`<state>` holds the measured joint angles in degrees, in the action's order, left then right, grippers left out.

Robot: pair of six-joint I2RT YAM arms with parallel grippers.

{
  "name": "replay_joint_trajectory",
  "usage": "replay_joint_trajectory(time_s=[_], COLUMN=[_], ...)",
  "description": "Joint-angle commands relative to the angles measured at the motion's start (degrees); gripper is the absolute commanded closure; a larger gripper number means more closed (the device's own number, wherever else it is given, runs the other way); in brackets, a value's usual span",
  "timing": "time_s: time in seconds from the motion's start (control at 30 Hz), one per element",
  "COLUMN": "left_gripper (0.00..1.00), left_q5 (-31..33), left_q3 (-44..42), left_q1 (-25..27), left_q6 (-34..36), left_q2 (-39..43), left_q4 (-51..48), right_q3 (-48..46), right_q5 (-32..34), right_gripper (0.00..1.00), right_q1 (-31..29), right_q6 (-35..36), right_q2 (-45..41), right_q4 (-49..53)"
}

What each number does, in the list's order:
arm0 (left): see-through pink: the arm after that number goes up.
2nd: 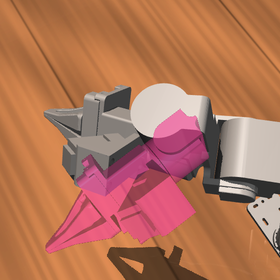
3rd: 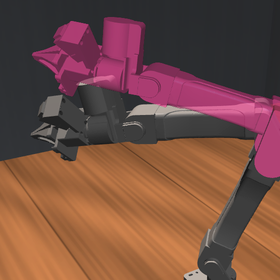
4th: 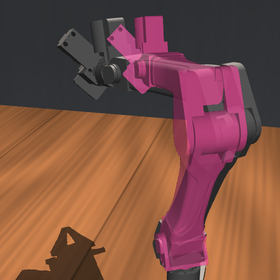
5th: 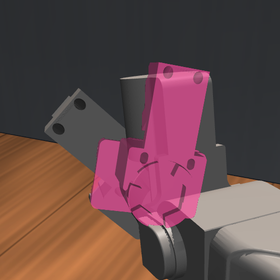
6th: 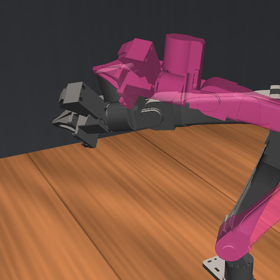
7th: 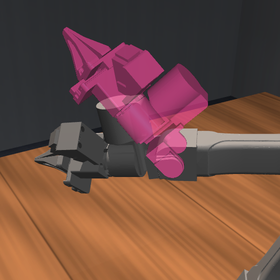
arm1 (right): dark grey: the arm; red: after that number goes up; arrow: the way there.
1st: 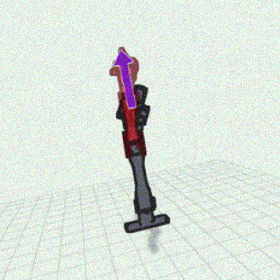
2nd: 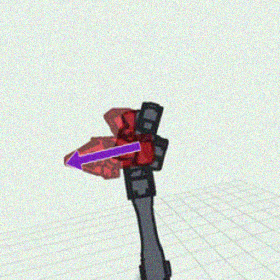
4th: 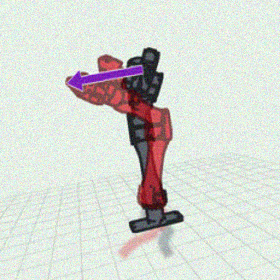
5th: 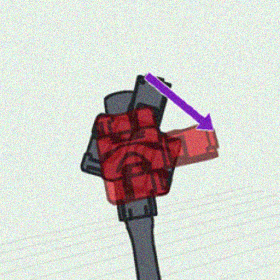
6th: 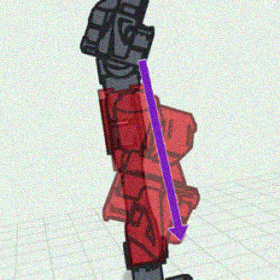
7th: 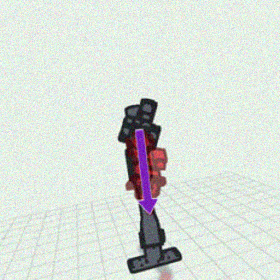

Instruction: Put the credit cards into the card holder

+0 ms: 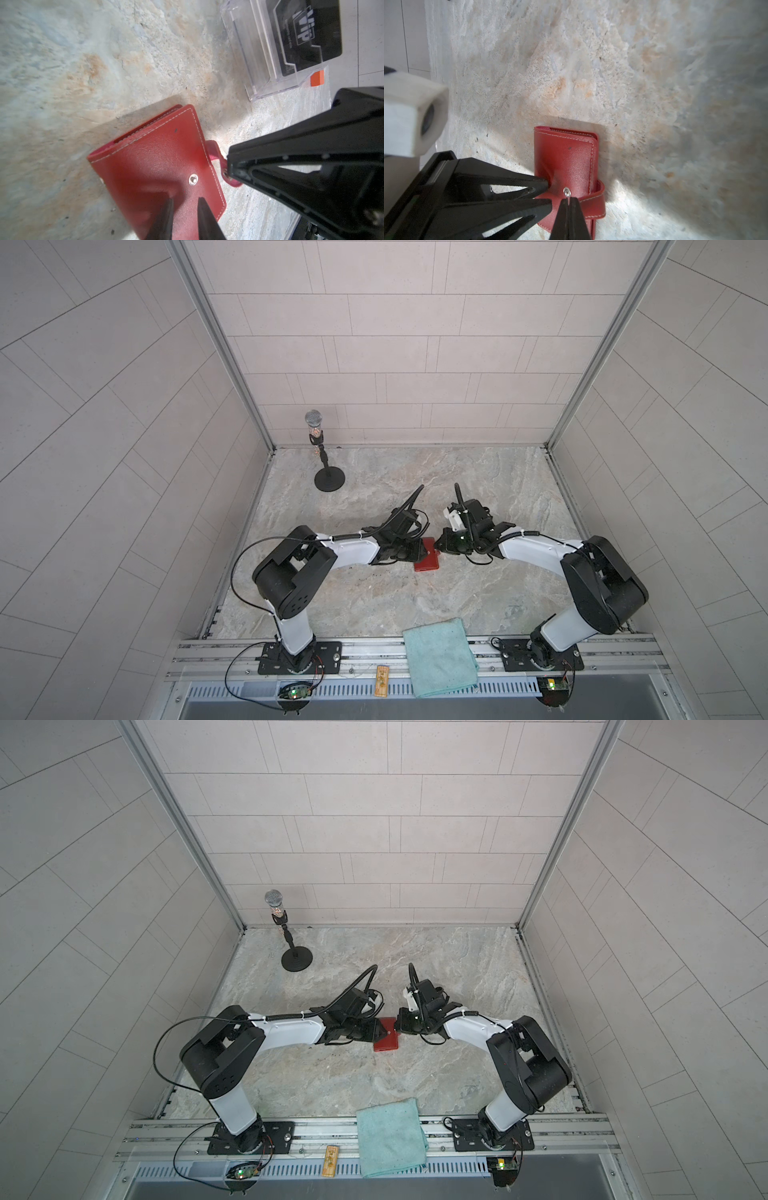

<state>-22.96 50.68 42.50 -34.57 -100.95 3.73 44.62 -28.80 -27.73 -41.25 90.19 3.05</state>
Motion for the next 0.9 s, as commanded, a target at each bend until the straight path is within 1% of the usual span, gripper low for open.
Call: replay_joint_trajectory(time_s=[0.0, 0.23, 0.47, 0.87], left_gripper=[0.73, 0.73, 0.73, 0.74], left_q5=[2.9, 3.2, 3.4, 3.9], left_q3=[-1.8, -2.2, -2.5, -2.4], left_q1=[0.1, 0.1, 0.1, 0.1], left_q6=[-1.1, -1.3, -1.1, -0.7], left_q2=[-0.5, -0.3, -0.3, -0.2], left_q4=[-0.5, -0.4, -0.6, -1.1], right_q3=[-0.6, -1.7, -1.8, -0.7], right_q5=[-1.8, -4.1, -4.2, -2.2], right_gripper=[1.0, 1.0, 1.0, 1.0], right_q1=[0.1, 0.0, -0.2, -0.2], right_q6=[-2.1, -4.2, -4.6, -1.6], right_q2=[1.7, 4.2, 5.8, 4.1], right_q4=[-4.2, -10.0, -10.6, -3.9])
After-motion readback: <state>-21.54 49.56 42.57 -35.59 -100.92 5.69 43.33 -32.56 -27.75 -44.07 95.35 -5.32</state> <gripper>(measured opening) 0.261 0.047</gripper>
